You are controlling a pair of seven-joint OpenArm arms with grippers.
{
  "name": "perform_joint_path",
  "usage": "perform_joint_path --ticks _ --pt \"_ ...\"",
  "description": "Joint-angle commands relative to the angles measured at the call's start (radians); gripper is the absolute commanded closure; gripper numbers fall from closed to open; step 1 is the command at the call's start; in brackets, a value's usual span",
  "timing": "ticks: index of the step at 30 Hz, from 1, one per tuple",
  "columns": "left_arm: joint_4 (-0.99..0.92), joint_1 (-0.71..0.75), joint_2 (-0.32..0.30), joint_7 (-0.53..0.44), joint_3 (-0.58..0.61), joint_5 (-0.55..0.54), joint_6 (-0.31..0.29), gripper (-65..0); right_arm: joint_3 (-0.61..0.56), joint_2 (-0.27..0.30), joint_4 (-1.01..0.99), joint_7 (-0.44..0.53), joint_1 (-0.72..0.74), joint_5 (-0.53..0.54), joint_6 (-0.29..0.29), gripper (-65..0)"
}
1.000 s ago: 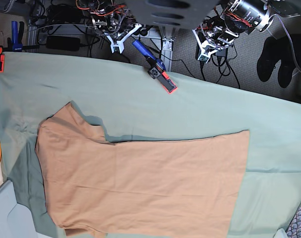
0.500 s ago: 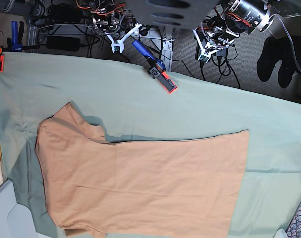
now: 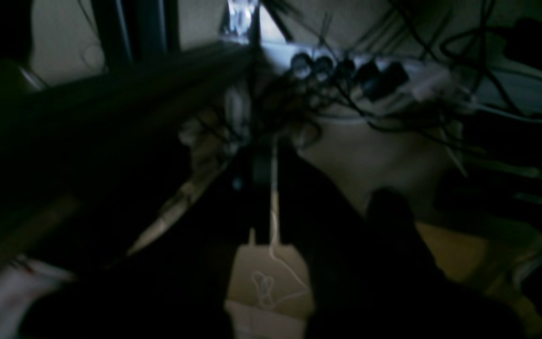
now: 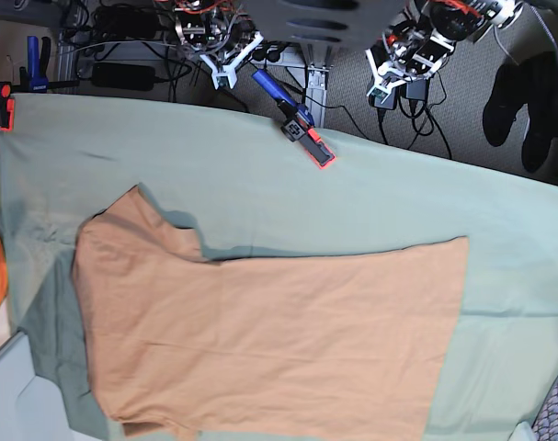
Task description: Fold the T-shirt properly
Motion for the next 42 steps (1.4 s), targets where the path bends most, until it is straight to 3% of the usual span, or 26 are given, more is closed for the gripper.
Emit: perform_joint_path --ticks 1,5,7,13,16,21,25,28,32,34,37,39,42 --pt "0.038 0.032 -0.015 -0.018 0.001 0.006 -0.013 -5.2 -0.001 0.006 0.031 0.007 -0.027 -0.013 -0.041 -1.9" --pt "0.211 0.125 -0.059 -0.021 0.001 0.009 -0.013 -5.4 -0.002 0.036 0.166 -0.061 -0.123 0.003 -0.028 -1.9" --pt "0.313 0.172 -0.084 0.0 -0.009 0.009 -0.013 -5.4 -0.002 0.058 0.263 -0.138 -0.183 0.076 -0.018 -1.9" --pt "0.674 0.34 -0.122 0.079 -0.133 0.008 -0.017 -5.7 -0.002 0.137 0.623 -0.285 -0.389 0.186 -0.014 -1.9" --pt "0.871 0.42 -0.124 0.132 -0.201 -0.008 -0.074 -6.1 -0.002 0.195 0.784 -0.307 -0.486 0.218 -0.015 -1.9" --pt "1.149 0.527 -0.151 0.213 -0.268 -0.089 -0.08 -9.0 0.019 0.281 1.027 -0.31 -0.631 0.23 -0.015 -2.3" --pt "1.344 0.58 -0.183 0.222 -0.332 -0.088 -0.08 -12.4 0.095 0.32 1.221 -0.371 -0.706 0.3 -0.015 -10.1" --pt "1.469 0.586 -0.19 0.284 -0.39 -0.089 -0.08 -12.4 0.188 0.329 1.354 -0.416 -0.726 0.386 -0.015 -17.8" --pt "1.607 0.584 -0.194 0.342 -0.483 -0.121 -0.071 -14.0 0.301 0.333 1.504 -0.435 -0.715 0.482 -0.015 -19.6" --pt "1.636 0.575 -0.21 0.343 -0.526 -0.202 -0.072 -21.8 0.341 0.333 1.554 -0.438 -0.684 0.541 -0.015 -21.4" --pt "1.629 0.532 -0.222 0.341 -0.555 -0.251 -0.073 -34.8 0.372 0.332 1.562 -0.438 -0.598 0.594 -0.018 -31.7" --pt "1.607 0.488 -0.223 0.341 -0.555 -0.251 -0.072 -36.1 0.373 0.327 1.545 -0.438 -0.522 0.602 -0.027 -36.2" --pt "1.553 0.407 -0.215 0.333 -0.554 -0.281 -0.072 -36.1 0.373 0.309 1.49 -0.438 -0.414 0.602 -0.031 -36.3"
